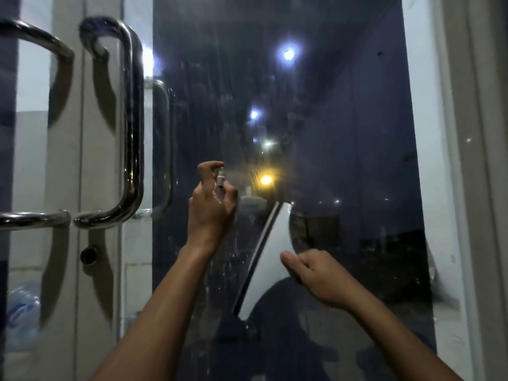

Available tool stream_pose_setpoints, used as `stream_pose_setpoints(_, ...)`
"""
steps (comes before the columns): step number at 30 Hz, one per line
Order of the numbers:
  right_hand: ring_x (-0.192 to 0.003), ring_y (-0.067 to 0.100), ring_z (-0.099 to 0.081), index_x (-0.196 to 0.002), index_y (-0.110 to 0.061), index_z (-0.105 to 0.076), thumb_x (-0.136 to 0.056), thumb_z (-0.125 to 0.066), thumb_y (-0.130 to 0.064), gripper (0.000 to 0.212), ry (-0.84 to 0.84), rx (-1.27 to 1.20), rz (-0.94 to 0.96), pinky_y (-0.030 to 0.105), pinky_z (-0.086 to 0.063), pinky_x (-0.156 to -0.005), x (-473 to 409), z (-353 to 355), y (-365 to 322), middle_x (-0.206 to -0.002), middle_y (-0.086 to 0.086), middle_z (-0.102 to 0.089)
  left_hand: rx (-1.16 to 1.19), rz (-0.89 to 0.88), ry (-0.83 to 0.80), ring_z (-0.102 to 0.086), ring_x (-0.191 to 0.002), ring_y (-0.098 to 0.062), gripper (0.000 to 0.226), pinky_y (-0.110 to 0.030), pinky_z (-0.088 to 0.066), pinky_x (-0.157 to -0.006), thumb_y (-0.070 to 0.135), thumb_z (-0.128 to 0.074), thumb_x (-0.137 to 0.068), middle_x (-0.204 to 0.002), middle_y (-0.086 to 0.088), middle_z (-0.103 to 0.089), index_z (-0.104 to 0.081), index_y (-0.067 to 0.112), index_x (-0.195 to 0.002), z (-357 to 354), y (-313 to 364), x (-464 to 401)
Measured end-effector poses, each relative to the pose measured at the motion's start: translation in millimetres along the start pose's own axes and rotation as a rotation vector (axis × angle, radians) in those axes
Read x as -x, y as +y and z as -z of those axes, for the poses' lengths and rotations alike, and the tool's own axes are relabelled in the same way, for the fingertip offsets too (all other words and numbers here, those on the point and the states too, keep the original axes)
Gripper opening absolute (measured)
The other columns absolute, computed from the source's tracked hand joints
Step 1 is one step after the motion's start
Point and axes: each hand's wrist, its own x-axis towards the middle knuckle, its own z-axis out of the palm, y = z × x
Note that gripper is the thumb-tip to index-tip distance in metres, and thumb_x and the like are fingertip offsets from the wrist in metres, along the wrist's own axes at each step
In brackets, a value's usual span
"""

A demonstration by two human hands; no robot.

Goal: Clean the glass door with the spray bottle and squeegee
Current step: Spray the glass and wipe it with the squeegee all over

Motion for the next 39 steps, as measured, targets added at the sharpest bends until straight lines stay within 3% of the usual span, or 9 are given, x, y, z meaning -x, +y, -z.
stream_pose_setpoints(2,-0.062,0.016,-0.057,-0.068,-0.014,-0.059,-0.097,-0.032,-0.07,0.069,-0.027,0.172,0.068,0.042,-0.048,-0.066,-35.4,9.0,-31.1,-0.068,-0.001,-0.06,0.032,-0.034,0.009,-0.059,-0.061,-0.001,0.03,-0.014,-0.042,-0.054,0.019,-0.048,-0.099,-0.07,0.009,-0.054,-0.039,0.021,-0.128,2.8,2.8,-4.0)
stream_pose_setpoints(4,-0.071,0.018,-0.059,-0.078,-0.021,-0.066,-0.098,-0.028,-0.069,0.065,-0.023,0.321,0.146,0.039,-0.048,-0.066,-71.6,10.2,-64.3,-0.077,-0.002,-0.062,0.048,-0.047,0.012,-0.058,-0.061,-0.004,0.035,-0.013,-0.04,-0.052,0.022,-0.046,-0.099,-0.07,0.008,-0.052,-0.037,0.026,-0.133,7.5,2.6,-3.7)
stream_pose_setpoints(8,-0.086,0.026,-0.061,-0.09,-0.025,-0.063,-0.099,-0.023,-0.069,0.059,-0.022,0.517,0.117,0.039,-0.042,-0.071,-121.2,6.3,-96.3,-0.095,0.006,-0.066,0.007,-0.055,0.028,-0.058,-0.064,-0.005,0.042,-0.021,-0.042,-0.054,0.029,-0.043,-0.094,-0.074,0.009,-0.053,-0.037,0.032,-0.136,17.7,-3.2,-2.7)
stream_pose_setpoints(13,-0.112,0.029,-0.06,-0.121,-0.032,-0.062,-0.096,-0.022,-0.075,0.064,-0.112,0.54,-0.042,0.044,-0.043,-0.085,-122.4,30.4,-55.6,-0.124,0.006,-0.065,-0.004,-0.044,-0.033,-0.064,-0.067,-0.016,0.041,-0.043,-0.056,-0.06,0.022,-0.046,-0.099,-0.079,-0.003,-0.064,-0.036,0.03,-0.138,18.4,-10.8,2.6)
stream_pose_setpoints(22,-0.1,0.017,-0.057,-0.073,-0.041,-0.054,-0.072,-0.003,-0.093,0.073,-0.106,0.526,-0.24,0.044,-0.045,-0.088,-59.5,78.2,38.6,-0.125,-0.003,-0.065,-0.001,-0.058,-0.036,-0.062,-0.065,-0.013,0.038,-0.033,-0.052,-0.058,0.021,-0.047,-0.1,-0.075,0.005,-0.059,-0.036,0.031,-0.134,17.7,-18.5,22.5)
stream_pose_setpoints(27,-0.077,0.01,-0.059,-0.074,-0.033,-0.06,-0.081,-0.008,-0.087,0.075,-0.009,0.522,-0.213,0.038,-0.046,-0.075,-45.9,81.5,29.7,-0.083,-0.011,-0.063,0.003,-0.053,-0.082,-0.062,-0.065,-0.015,0.04,-0.033,-0.051,-0.057,0.017,-0.05,-0.098,-0.075,0.0,-0.06,-0.037,0.03,-0.135,26.0,-21.2,33.9)
stream_pose_setpoints(32,-0.093,0.033,-0.062,-0.072,-0.015,-0.062,-0.104,-0.029,-0.057,0.063,0.104,0.168,-0.099,0.042,-0.048,-0.087,-75.6,59.4,-41.0,-0.089,0.012,-0.067,-0.005,-0.059,-0.049,-0.06,-0.065,-0.006,0.039,-0.021,-0.04,-0.054,0.022,-0.048,-0.096,-0.071,0.007,-0.057,-0.04,0.03,-0.134,31.4,-21.9,35.4)
stream_pose_setpoints(35,-0.08,0.026,-0.06,-0.076,-0.012,-0.065,-0.106,-0.033,-0.046,0.056,0.18,-0.181,-0.159,0.03,-0.042,-0.067,-106.8,37.6,-85.6,-0.076,0.001,-0.066,-0.005,-0.062,-0.021,-0.06,-0.065,0.001,0.039,-0.013,-0.038,-0.053,0.024,-0.049,-0.094,-0.07,0.012,-0.055,-0.04,0.03,-0.132,33.6,-19.9,32.5)
stream_pose_setpoints(39,-0.08,0.028,-0.061,-0.08,-0.009,-0.063,-0.107,-0.033,-0.047,0.055,0.322,-0.536,-0.293,0.036,-0.049,-0.075,-120.7,-0.9,-104.4,-0.085,0.01,-0.065,0.007,-0.082,-0.008,-0.061,-0.066,0.005,0.038,-0.006,-0.039,-0.054,0.021,-0.049,-0.095,-0.071,0.017,-0.055,-0.041,0.027,-0.131,33.3,-18.0,31.5)
